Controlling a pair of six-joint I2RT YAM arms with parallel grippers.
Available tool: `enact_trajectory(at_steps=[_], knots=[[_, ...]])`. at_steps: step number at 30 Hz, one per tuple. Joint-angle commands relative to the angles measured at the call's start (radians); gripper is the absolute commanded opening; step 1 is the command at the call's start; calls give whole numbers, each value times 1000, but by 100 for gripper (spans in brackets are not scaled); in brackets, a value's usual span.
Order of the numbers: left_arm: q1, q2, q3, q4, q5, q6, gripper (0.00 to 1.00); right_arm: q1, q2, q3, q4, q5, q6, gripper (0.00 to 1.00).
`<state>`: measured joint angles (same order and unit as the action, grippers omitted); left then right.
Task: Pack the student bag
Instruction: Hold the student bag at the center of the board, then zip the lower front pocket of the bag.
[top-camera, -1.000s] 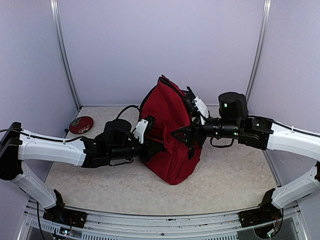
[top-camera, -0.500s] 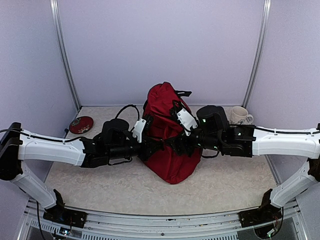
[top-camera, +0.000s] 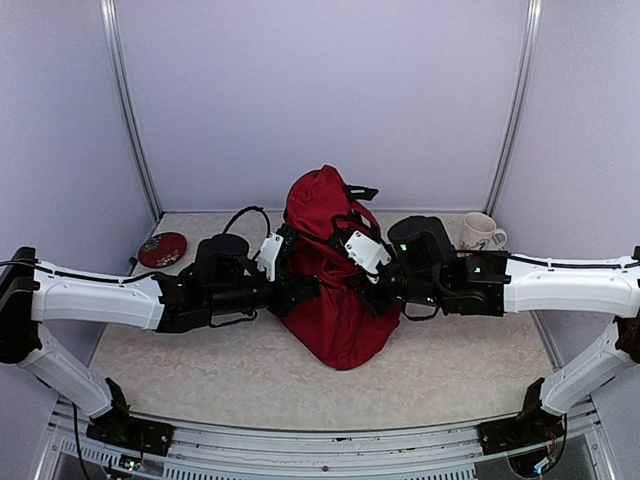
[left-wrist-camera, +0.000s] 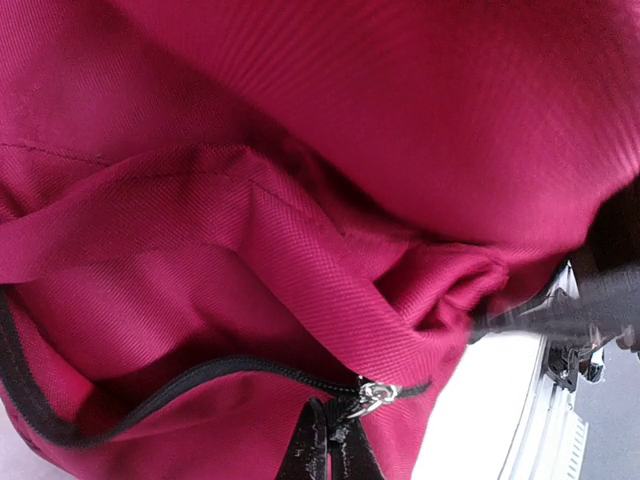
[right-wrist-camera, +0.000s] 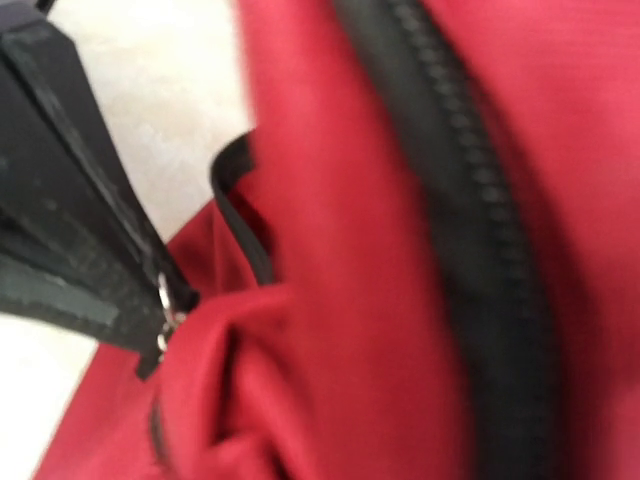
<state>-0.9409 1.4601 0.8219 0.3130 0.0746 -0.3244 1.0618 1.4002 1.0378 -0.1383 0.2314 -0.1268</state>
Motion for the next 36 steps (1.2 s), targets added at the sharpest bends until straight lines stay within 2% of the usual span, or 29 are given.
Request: enact_trajectory(at_steps=[1,2,10,16,21,26,33,36], knots=[[34,-40,-11,-16,-44,18,0,9,32,12,-104,-35,-30,13],[43,-39,-4,-36,-54,15,0,9,27,13,-104,-46,-33,0],[159,-57,16,-201,-96,-24,0,8,-150,-32,-71,-171,-118,0],[238,-75,29,-269,-104,-29,0,4,-312,-76,-40,-341,-207,0],[291,-110,34,-300,-112,-38,0,-16,-367,-82,-75,-374,-253,0],[344,-119,22,-350,-121,-39,0,-87,-400,-112,-85,-430,-254,0],[459,-117,-65,-298,-35,-115,0,-191,-456,-144,-82,-486,-264,0],[464,-125,-82,-257,-20,-126,0,-212,-459,-150,-79,-507,-256,0]])
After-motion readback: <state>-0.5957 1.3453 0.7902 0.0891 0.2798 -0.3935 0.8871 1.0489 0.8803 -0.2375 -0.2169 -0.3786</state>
